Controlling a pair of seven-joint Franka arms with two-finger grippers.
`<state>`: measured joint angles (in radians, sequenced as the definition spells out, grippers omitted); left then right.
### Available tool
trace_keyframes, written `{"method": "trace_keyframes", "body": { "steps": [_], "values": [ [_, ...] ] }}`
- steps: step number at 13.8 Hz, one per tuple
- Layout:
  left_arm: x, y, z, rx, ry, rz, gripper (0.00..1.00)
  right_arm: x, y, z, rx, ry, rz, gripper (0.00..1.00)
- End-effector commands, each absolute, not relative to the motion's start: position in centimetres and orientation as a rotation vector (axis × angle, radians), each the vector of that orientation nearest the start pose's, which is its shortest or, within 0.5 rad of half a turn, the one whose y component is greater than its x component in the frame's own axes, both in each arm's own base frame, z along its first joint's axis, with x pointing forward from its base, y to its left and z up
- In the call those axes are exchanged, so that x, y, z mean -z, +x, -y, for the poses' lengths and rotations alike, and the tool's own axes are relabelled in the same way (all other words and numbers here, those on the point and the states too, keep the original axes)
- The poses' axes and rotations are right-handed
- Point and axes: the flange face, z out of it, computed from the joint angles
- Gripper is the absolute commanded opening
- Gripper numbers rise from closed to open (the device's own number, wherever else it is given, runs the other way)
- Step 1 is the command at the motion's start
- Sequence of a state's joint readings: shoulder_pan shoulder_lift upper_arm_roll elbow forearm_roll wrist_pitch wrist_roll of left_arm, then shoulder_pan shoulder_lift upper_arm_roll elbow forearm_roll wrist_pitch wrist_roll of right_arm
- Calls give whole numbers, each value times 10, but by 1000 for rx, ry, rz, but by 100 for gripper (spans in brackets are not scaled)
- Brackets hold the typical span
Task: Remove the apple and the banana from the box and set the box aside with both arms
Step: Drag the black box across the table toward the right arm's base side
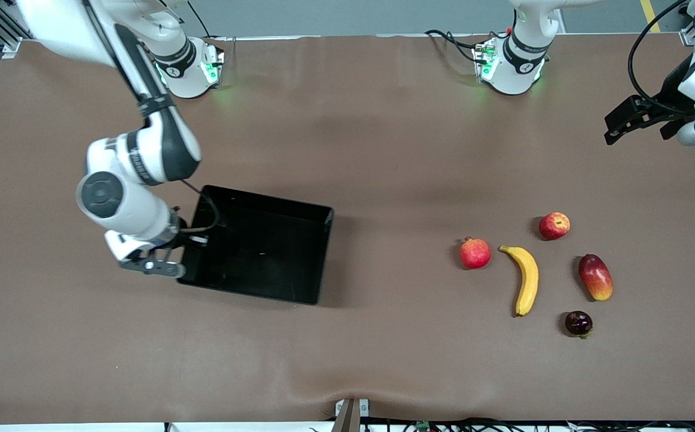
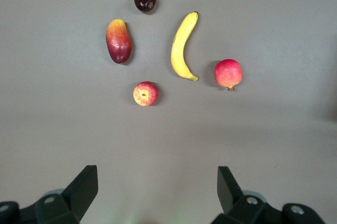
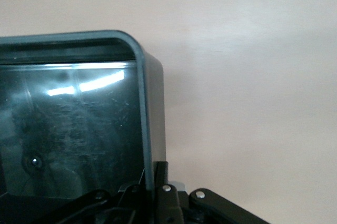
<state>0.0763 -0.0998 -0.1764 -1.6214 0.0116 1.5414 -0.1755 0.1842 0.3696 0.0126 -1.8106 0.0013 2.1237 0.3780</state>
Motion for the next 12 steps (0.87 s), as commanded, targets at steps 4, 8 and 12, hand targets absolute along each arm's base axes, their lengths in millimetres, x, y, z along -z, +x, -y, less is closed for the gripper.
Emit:
{"method": "trace_keyframes", "body": {
  "steps": [4, 8, 12],
  "values": [
    [-656, 517, 44, 58, -3113, 164, 100, -341, 615, -20, -79, -3101, -221, 0],
    [-659, 514, 44, 60, -3112, 162, 100, -334, 617, 40, -69, -3096, -240, 0],
    [-655, 519, 46, 62, -3117, 159, 100, -312, 616, 102, -50, -3093, -191, 0]
  ]
}}
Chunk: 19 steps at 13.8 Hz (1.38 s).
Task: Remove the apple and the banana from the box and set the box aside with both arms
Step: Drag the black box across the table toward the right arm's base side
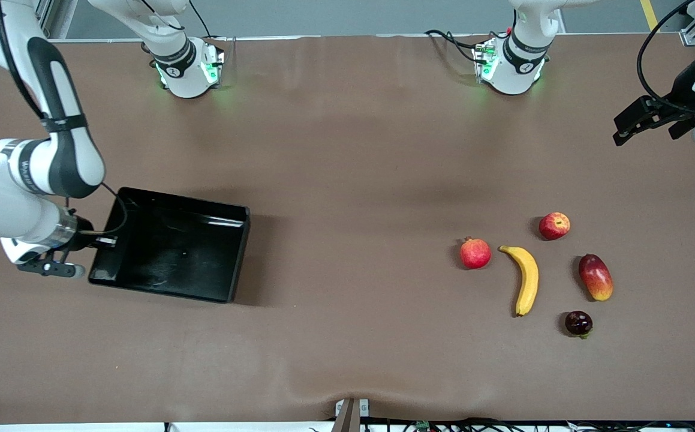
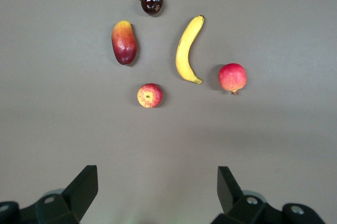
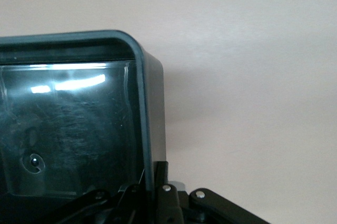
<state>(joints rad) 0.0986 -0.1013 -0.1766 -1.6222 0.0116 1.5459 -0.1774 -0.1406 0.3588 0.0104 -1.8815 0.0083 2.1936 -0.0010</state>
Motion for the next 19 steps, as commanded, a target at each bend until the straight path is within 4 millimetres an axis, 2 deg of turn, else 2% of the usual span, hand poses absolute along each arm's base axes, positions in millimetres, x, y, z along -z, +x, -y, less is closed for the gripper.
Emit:
{"method": "trace_keyframes", "body": {
  "steps": [1, 3, 5, 6, 9, 11, 12, 13, 14, 19],
  "values": [
    [-655, 519, 46, 66, -3117, 159, 100, -309, 615, 113, -48, -3092, -186, 0],
    [-653, 520, 45, 62, -3116, 159, 100, -305, 611, 141, -41, -3091, -196, 0],
    [-652, 524, 48, 83, -3119, 152, 100, -303, 613, 159, -27, -3093, -173, 0],
    [-649, 525, 52, 74, -3119, 140, 100, -293, 614, 177, -34, -3090, -174, 0],
    [-648, 525, 53, 72, -3119, 135, 100, -269, 618, 191, 12, -3100, -116, 0],
    [-650, 523, 53, 72, -3119, 133, 100, -262, 616, 199, 7, -3099, -93, 0],
    [-651, 524, 54, 73, -3124, 130, 100, -262, 615, 199, 5, -3099, -90, 22],
    [-650, 524, 54, 70, -3126, 130, 100, -262, 615, 200, 4, -3101, -88, 77],
    [-651, 524, 54, 73, -3126, 130, 100, -262, 615, 200, 4, -3100, -92, 100],
    [-651, 526, 54, 77, -3127, 128, 100, -263, 616, 198, 4, -3101, -86, 100]
  ]
}}
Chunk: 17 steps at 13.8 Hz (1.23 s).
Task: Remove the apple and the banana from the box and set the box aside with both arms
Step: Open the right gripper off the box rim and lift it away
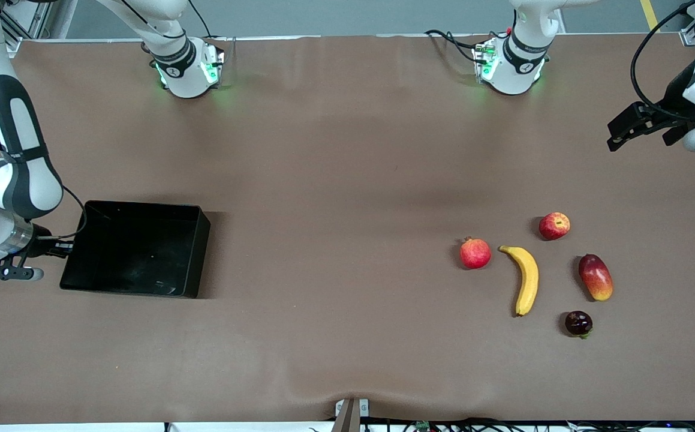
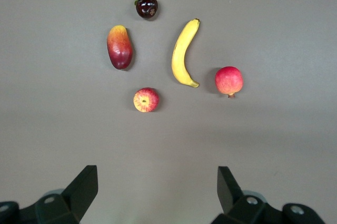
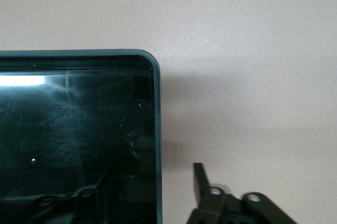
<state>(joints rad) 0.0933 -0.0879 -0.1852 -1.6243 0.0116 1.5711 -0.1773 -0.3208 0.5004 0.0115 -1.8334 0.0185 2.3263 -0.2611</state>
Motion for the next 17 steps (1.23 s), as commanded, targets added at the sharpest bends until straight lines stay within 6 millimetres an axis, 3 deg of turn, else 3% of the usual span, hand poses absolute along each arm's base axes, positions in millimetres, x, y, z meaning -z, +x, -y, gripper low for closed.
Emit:
{"method": "trace_keyframes", "body": {
  "steps": [1, 3, 4, 10, 12, 13, 17],
  "values": [
    [-653, 525, 54, 85, -3127, 125, 100, -264, 617, 195, 6, -3101, -79, 100],
    [-654, 524, 53, 89, -3128, 128, 100, -271, 624, 180, 16, -3106, -32, 100],
    [-656, 523, 54, 92, -3128, 128, 100, -285, 635, 162, 50, -3115, 12, 100],
    [-659, 517, 58, 76, -3129, 121, 100, -394, 682, 93, 131, -3121, 191, 100],
    [-659, 517, 58, 74, -3129, 121, 100, -428, 677, 83, 180, -3118, 205, 100],
    [-657, 518, 59, 76, -3130, 118, 100, -442, 672, 69, 163, -3115, 211, 100],
    [-657, 520, 59, 81, -3131, 118, 100, -510, 632, 34, 24, -3113, -9, 100]
  ]
}}
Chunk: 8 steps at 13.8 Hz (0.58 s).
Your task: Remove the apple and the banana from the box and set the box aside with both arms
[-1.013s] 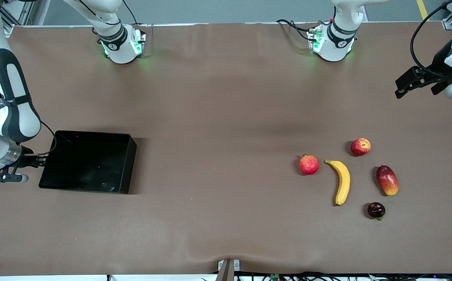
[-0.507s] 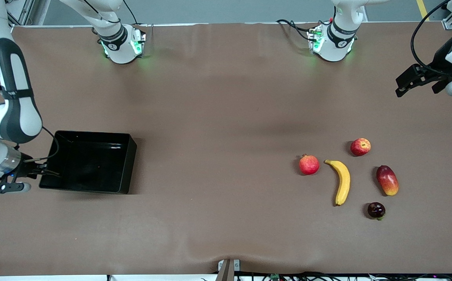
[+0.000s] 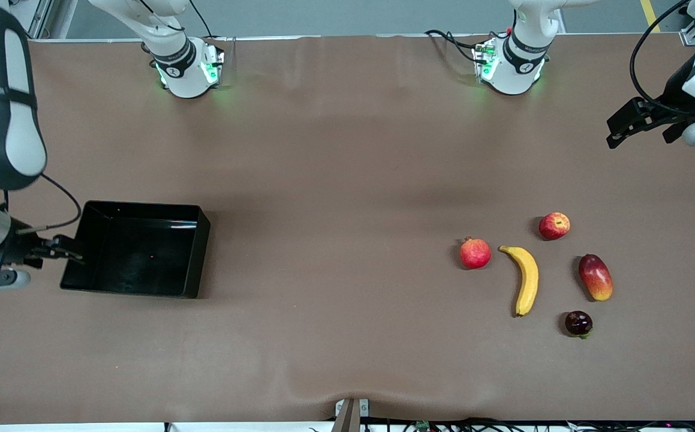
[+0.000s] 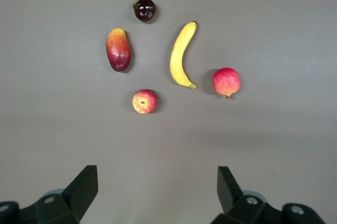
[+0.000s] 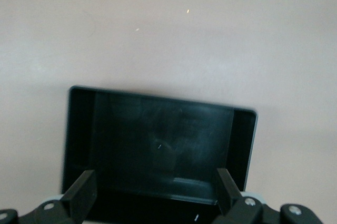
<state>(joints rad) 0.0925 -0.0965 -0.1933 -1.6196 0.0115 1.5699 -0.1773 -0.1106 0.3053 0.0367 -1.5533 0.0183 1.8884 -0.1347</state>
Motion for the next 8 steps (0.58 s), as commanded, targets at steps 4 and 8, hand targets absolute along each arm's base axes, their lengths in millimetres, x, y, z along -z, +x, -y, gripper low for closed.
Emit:
{"method": "trace_keyframes", "body": {
  "steps": [4, 8],
  "values": [
    [-664, 520, 59, 102, -3136, 118, 100, -566, 591, 31, -51, -3112, -59, 100],
    [-664, 520, 59, 104, -3136, 118, 100, -610, 558, 29, -64, -3111, -165, 100]
  ]
}}
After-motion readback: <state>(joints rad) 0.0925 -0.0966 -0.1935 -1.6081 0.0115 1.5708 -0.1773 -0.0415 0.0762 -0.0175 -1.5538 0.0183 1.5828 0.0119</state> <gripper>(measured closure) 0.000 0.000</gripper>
